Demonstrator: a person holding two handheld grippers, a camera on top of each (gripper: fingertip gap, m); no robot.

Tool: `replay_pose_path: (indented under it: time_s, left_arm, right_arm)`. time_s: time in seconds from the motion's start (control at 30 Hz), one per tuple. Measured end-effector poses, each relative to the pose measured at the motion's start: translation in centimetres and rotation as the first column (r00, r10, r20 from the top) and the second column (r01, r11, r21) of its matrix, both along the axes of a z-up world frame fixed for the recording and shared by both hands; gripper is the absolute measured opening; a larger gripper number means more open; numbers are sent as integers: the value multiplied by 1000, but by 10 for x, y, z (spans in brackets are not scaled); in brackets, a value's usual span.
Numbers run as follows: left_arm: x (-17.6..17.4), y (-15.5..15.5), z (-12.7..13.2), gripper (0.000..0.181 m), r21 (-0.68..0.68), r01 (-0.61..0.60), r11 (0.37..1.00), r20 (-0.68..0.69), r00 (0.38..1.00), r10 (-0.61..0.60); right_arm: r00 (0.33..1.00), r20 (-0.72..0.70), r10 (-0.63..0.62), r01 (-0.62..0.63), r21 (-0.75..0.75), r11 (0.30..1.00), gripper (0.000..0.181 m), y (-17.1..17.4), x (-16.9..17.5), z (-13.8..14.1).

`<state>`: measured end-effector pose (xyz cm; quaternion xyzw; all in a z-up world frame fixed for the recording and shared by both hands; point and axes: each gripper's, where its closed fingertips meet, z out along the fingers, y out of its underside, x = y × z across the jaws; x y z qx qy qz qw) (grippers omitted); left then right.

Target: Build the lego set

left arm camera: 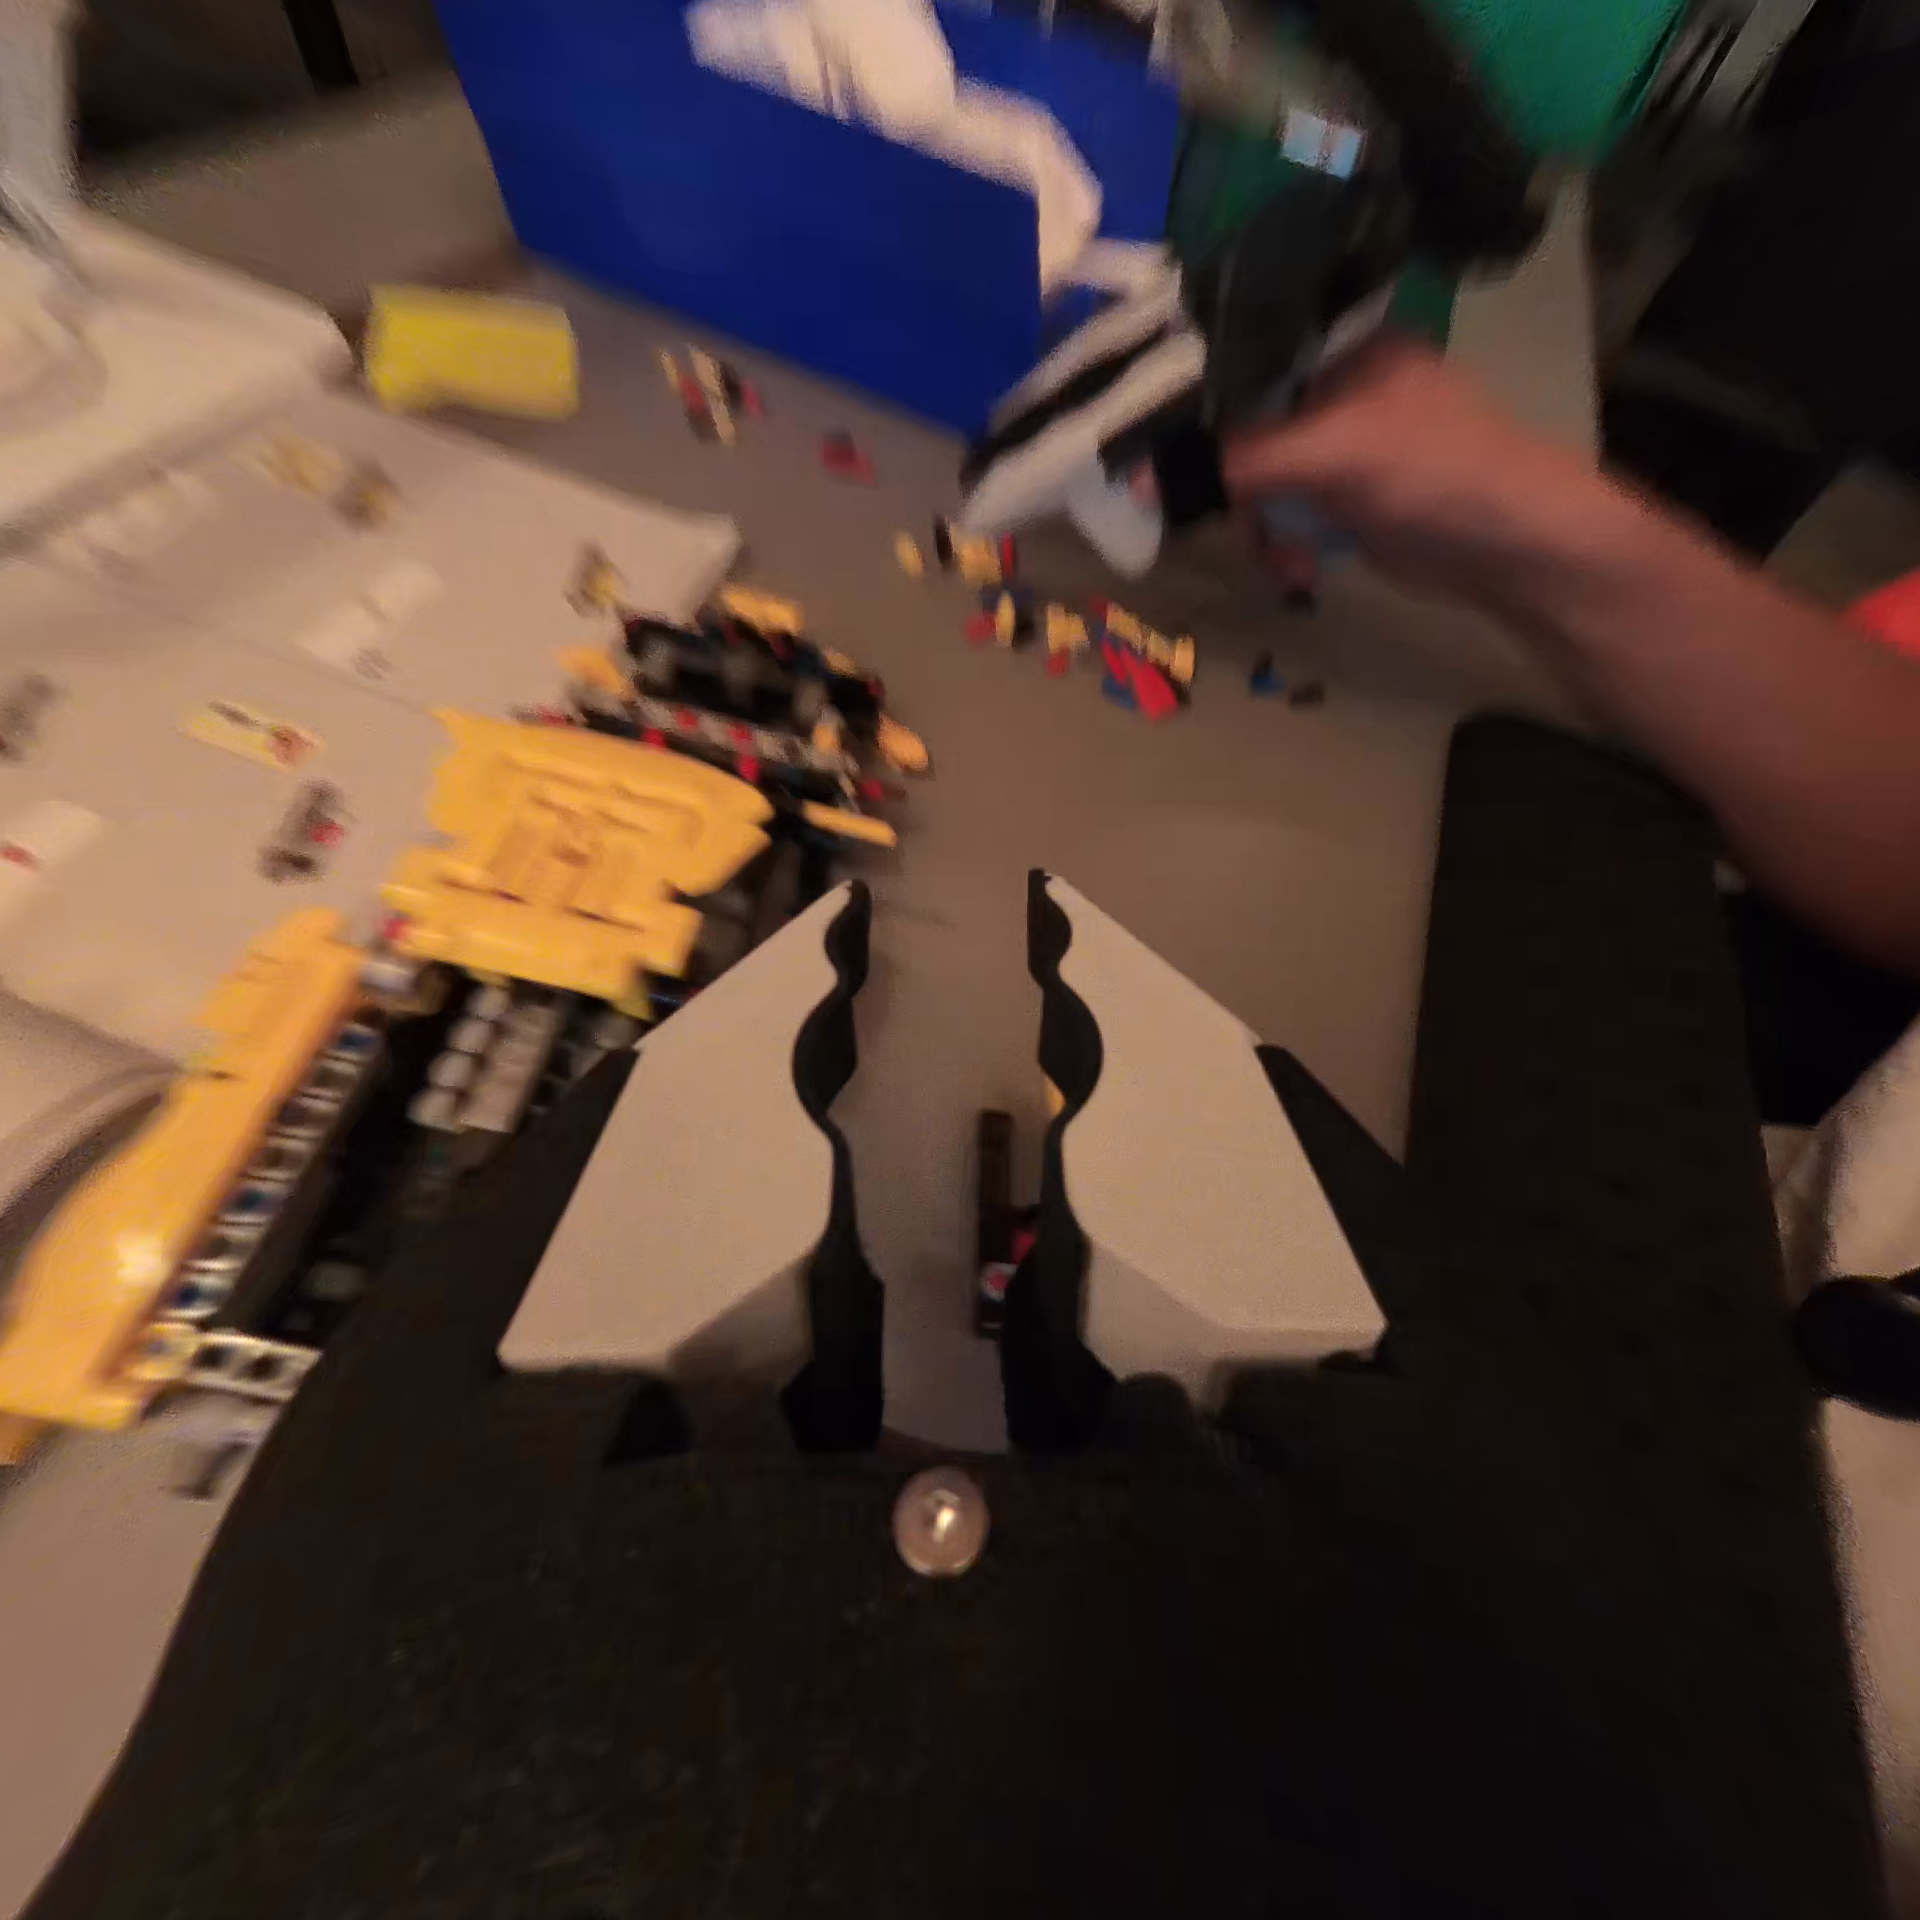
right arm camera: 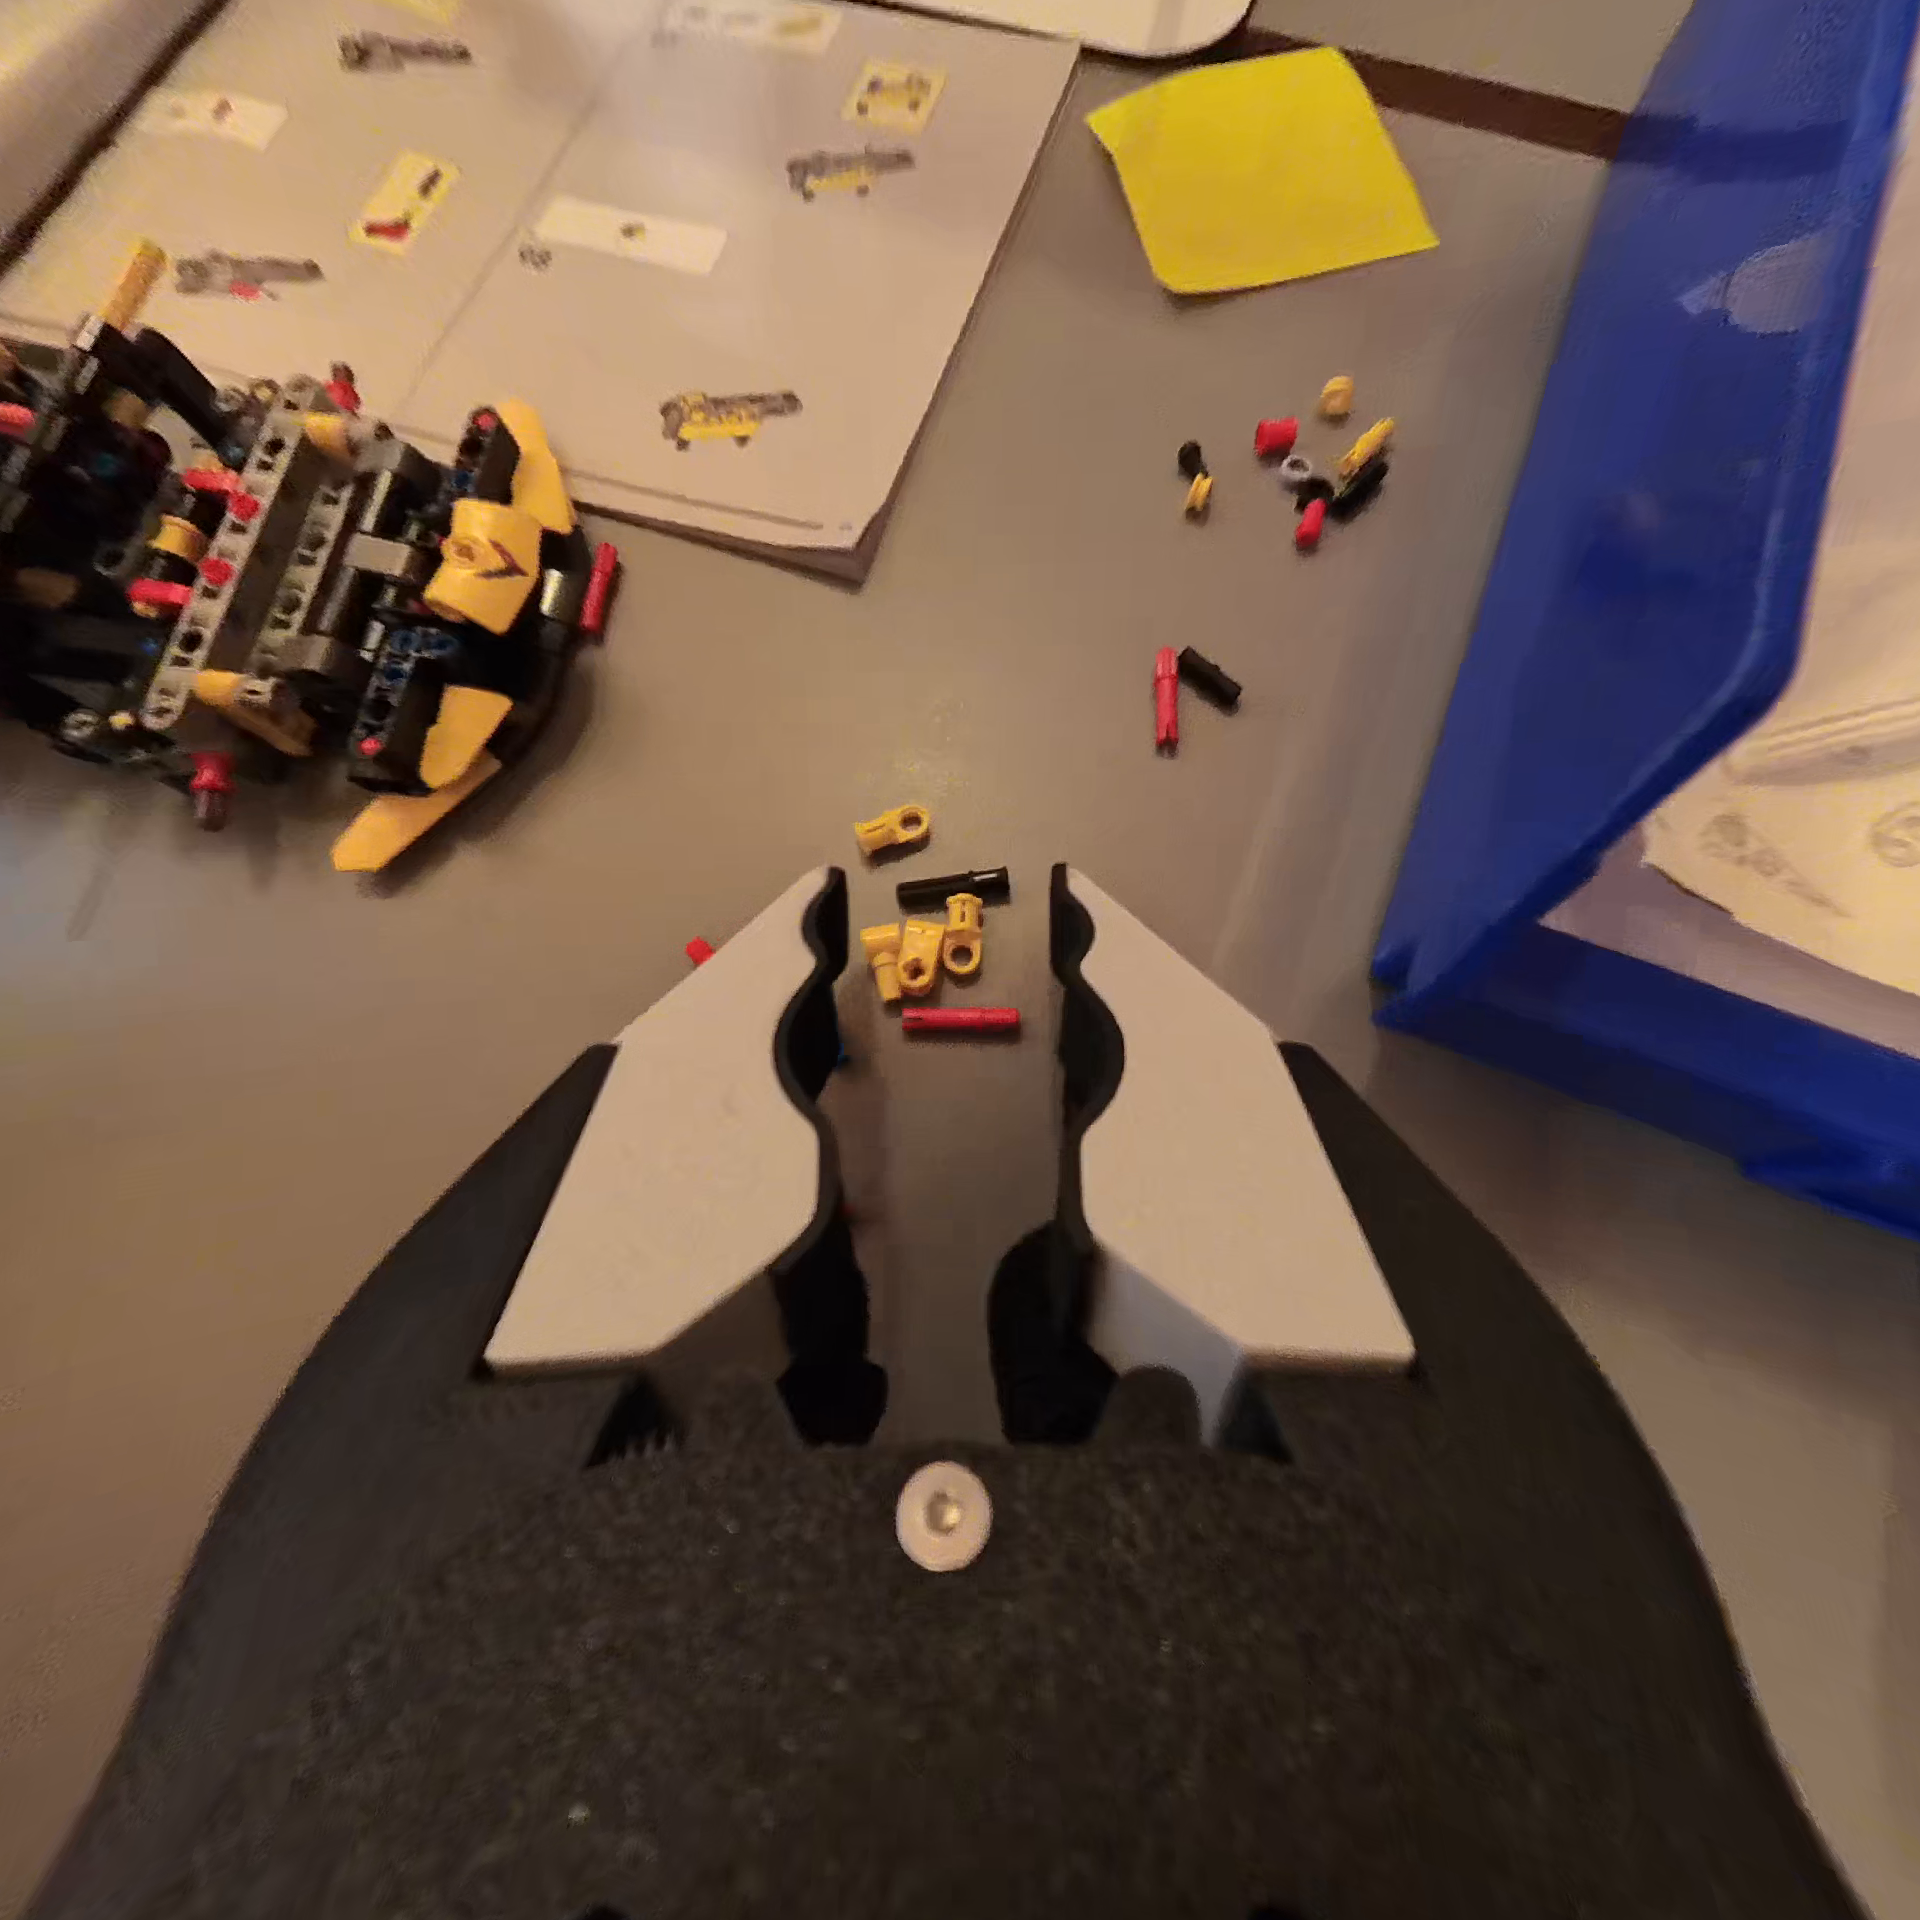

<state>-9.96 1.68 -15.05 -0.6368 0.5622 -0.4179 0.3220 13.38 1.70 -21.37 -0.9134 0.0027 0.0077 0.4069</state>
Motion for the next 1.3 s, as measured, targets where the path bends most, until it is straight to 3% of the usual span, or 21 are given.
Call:
replay_pose_path:
  time_s: [0.1, 0.17, 0.3, 0.37, 0.6, 0.67, 0.7, 0.77, 0.83, 1.0, 1.3]
  left_arm:
    - [-17, 30, 42, 30, -40, -25, 999, 259, 965, 34]
    - [-31, 36, 54, 30, -89, 3, 996, 334, 942, 27]
    - [-47, 61, 41, 30, -72, -99, 993, 310, 944, 116]
    - [-47, 61, 44, 30, -106, -85, 991, 325, 939, 116]
    - [-43, 59, 38, 30, -52, -106, 993, 295, 948, 116]
    - [-44, 63, 39, 30, -52, -123, 991, 298, 945, 132]
    - [-45, 64, 39, 30, -55, -130, 990, 300, 944, 140]
    - [-46, 68, 38, 30, -63, -144, 988, 298, 942, 156]
    - [-46, 70, 34, 30, -56, -159, 986, 277, 946, 169]
    - [-45, 66, 38, 29, -37, -150, 988, 295, 943, 154]
    - [-44, 65, 34, 30, -35, -154, 987, 277, 948, 158]
  right_arm:
    - [999, 36, 5, -4, -36, 999, 37, 3, 3, -8]
    - [1000, 17, 5, -4, -36, 999, 36, 5, 1, -11]
    - [999, 32, 16, -14, -54, 998, 31, 5, 2, -16]
    - [998, 52, 25, -21, -68, 997, 24, 5, 3, -19]
    - [987, 159, 32, -24, -49, 998, 23, 3, 5, -7]
    - [984, 100, 146, -148, 12, 989, 23, 1, -26, 14]
    - [960, 39, 278, -279, 30, 960, 23, -5, -57, 21]
    - [825, -83, 558, -557, 38, 829, 23, -33, -128, 26]
    - [739, -70, 670, -671, 7, 741, 23, -53, -169, 19]
    - [707, -44, 706, -707, -61, 705, 23, -64, -208, -4]
    - [719, 14, 695, -691, -98, 716, 23, -62, -210, -19]
